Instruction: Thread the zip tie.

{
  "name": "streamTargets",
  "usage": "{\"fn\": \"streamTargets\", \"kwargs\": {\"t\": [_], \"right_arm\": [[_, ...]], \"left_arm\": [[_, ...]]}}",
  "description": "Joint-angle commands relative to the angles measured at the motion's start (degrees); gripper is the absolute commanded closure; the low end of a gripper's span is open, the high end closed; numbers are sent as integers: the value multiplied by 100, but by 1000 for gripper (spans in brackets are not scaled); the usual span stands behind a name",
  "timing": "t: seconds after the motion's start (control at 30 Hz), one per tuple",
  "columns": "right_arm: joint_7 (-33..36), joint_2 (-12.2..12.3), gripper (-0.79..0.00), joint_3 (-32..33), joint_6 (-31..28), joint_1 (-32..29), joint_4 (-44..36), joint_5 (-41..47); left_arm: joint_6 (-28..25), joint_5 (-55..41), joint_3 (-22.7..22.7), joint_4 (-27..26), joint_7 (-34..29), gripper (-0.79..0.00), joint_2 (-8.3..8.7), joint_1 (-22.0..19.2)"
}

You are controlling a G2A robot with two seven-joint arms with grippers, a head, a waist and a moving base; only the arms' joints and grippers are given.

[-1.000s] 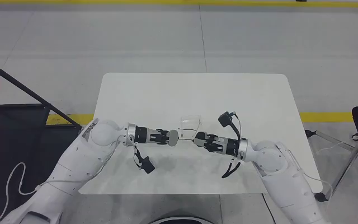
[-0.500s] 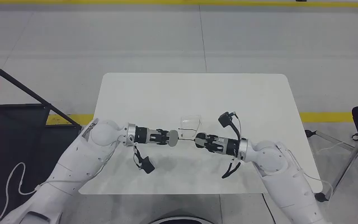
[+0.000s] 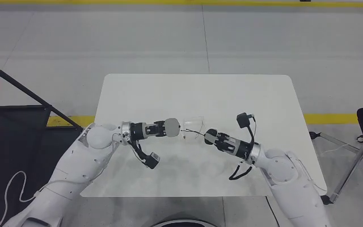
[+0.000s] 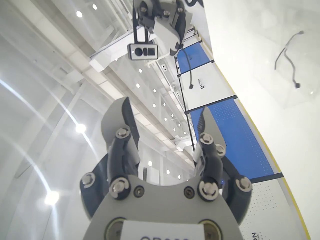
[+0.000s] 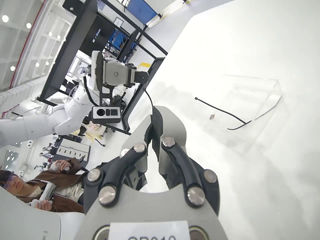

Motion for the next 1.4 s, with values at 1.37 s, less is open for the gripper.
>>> {"fn": "streamTargets", "kwargs": {"t": [1.37], "right_arm": [[-1287,-70,0,26,2,-551,-374,515]], "left_arm": [[1618,2085,886,31,-4051,-696,-660,350]]}}
